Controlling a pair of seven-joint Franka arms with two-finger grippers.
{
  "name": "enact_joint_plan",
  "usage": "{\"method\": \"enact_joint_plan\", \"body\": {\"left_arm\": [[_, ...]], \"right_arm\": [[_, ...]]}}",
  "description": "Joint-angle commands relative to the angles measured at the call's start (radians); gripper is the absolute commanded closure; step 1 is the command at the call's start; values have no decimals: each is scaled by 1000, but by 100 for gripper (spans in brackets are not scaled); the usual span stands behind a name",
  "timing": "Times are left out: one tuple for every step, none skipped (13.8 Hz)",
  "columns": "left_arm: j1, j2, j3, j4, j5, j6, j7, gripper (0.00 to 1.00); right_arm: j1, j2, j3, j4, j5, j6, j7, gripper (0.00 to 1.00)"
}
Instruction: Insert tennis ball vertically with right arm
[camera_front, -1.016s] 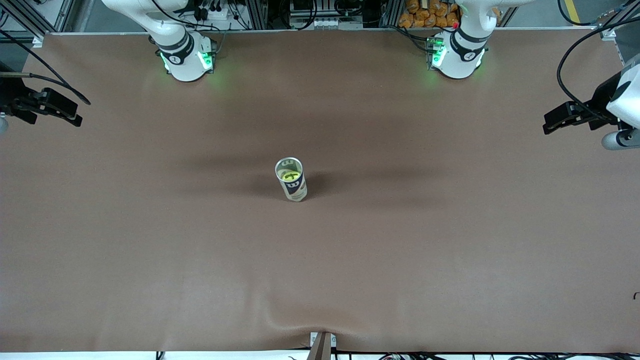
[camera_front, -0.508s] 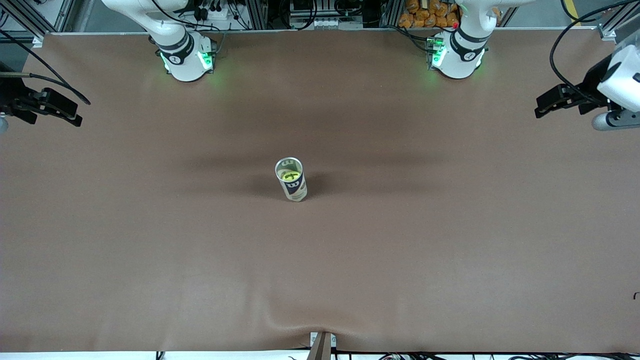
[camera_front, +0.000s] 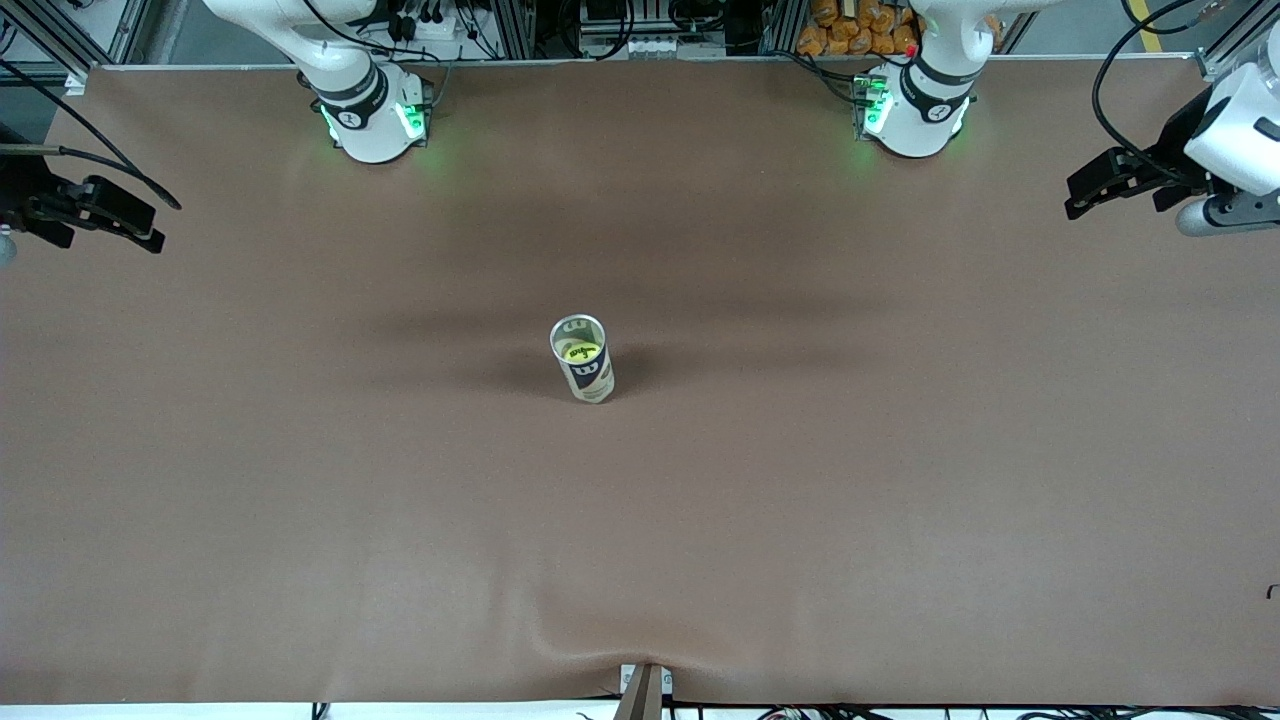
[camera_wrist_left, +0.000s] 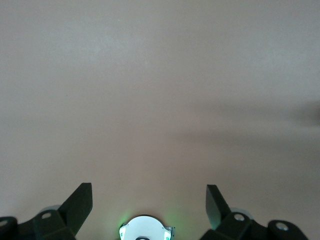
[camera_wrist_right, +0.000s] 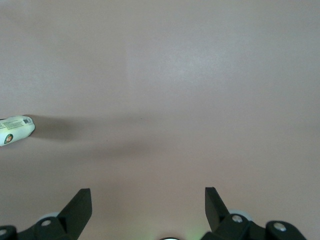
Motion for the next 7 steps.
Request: {"method": "enact_joint_plan", "body": {"left_arm": [[19,-27,-21,-4,-18,30,-2,0],[19,-19,-26,13,-18,28,4,0],[19,-18,-26,16,-18,28,9,0],[19,-13,-26,19,-18,28,4,0],[19,-10,-26,21,-18,28,-2,0],[17,-9,-28,28,-18,27,-2,0],[17,-9,-28,28,-19,27,2,0]], "right_arm": [[3,-7,-4,-1,13,-5,-8,0],[3,-6,-4,-1,13,-5,-8,0],[3,-6,-4,-1,13,-5,-8,0],[3,-6,-4,-1,13,-5,-8,0],[3,-6,-4,-1,13,-7,-8,0],[3,-6,-4,-1,13,-7,-8,0],[3,-6,-4,-1,14,-7,-8,0]]}}
